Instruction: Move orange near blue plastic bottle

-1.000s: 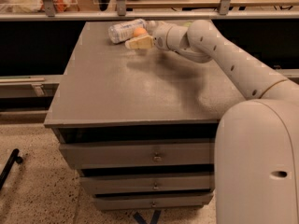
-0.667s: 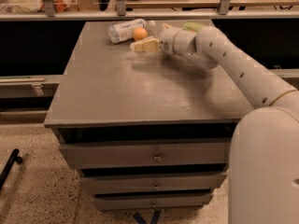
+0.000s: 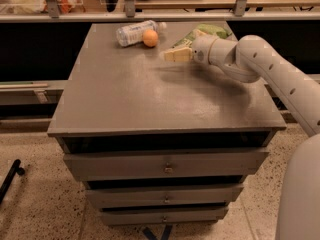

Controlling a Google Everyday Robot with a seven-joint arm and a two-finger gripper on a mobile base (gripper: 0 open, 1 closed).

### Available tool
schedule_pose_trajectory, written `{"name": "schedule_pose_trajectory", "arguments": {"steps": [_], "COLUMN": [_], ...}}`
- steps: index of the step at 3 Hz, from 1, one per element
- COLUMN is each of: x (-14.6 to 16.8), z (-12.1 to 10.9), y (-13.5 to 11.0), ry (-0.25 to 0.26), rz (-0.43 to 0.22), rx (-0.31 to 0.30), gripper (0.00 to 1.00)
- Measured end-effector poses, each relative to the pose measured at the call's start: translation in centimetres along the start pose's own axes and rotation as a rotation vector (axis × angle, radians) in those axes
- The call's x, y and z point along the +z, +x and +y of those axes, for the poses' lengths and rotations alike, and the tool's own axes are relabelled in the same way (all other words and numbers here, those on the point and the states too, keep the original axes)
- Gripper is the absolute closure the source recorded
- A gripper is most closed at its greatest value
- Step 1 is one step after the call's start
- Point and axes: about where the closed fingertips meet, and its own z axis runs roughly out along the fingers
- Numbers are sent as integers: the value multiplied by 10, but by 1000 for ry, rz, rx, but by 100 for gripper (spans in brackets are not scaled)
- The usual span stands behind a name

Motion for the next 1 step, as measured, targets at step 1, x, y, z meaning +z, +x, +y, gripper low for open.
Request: {"name": "schedule_pose_trajectory", "arguments": {"steps": [1], "x": [0], "z": [0], "y": [0], "ry": [0], "rz": [0], "rx": [0], "gripper": [0]}}
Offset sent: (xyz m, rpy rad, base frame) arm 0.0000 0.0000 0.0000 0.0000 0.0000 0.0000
